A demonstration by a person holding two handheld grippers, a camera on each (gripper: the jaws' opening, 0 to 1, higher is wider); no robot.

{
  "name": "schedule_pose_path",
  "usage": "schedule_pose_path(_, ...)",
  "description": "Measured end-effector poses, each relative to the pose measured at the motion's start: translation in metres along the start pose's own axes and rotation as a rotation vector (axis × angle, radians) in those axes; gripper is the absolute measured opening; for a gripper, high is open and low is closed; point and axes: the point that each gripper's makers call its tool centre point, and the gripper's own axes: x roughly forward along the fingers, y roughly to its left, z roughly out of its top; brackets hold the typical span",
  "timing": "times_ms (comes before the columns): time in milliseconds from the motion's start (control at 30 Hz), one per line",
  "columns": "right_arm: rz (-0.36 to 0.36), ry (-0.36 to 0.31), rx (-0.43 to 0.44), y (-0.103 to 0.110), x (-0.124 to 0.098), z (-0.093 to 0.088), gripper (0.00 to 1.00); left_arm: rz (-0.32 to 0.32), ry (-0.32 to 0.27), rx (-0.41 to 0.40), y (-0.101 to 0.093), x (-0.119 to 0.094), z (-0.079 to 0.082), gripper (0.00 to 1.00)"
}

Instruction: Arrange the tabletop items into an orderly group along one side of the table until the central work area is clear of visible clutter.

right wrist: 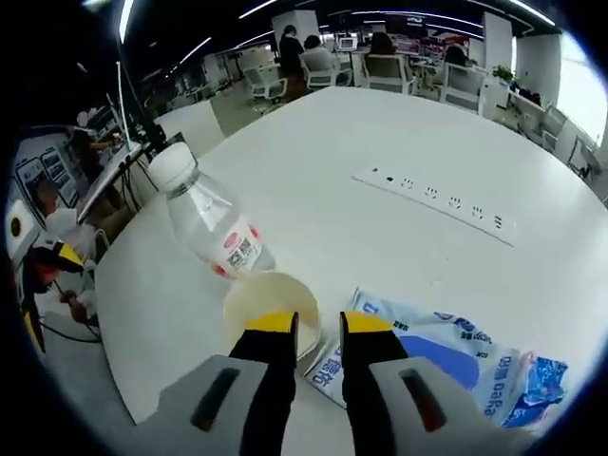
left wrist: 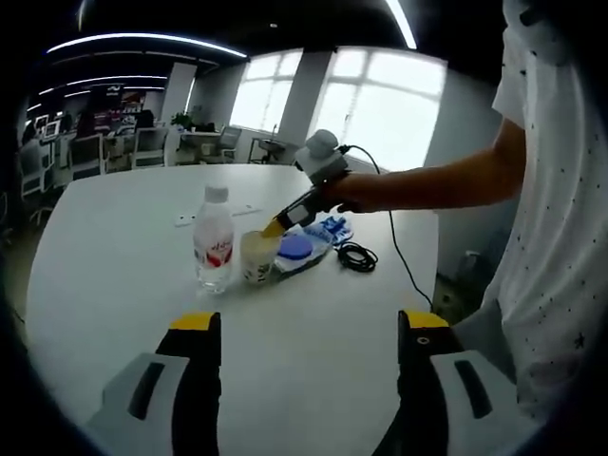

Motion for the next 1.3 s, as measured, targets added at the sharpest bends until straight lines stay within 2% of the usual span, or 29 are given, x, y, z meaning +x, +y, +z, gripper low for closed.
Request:
schedule_pose_path(267, -0.015, -0.027, 0.000, -0.008, -0.003, 0.006, 0.20, -0.001, 0.006, 0.004, 0.000, 0.000, -0.001, 0.78)
schedule_pose_path(867, 0.008, -0.080, -0.052, 0.005, -0.026, 0.023, 0.36, 0.000, 0.010, 0.016, -0.002, 0.002, 0.003, 0.77)
schedule_pose_path(1133, 0.042, -0.104, -0.088, 0.012, -0.033, 0.031, 0.41, 0.001, 0.012, 0.022, -0.003, 0.002, 0.006, 0.77)
schedule_pose_path(1300, 0.093, -0.146, -0.140, 0.023, -0.038, 0.041, 0.44, 0.000, 0.015, 0.026, -0.005, 0.002, 0.007, 0.77)
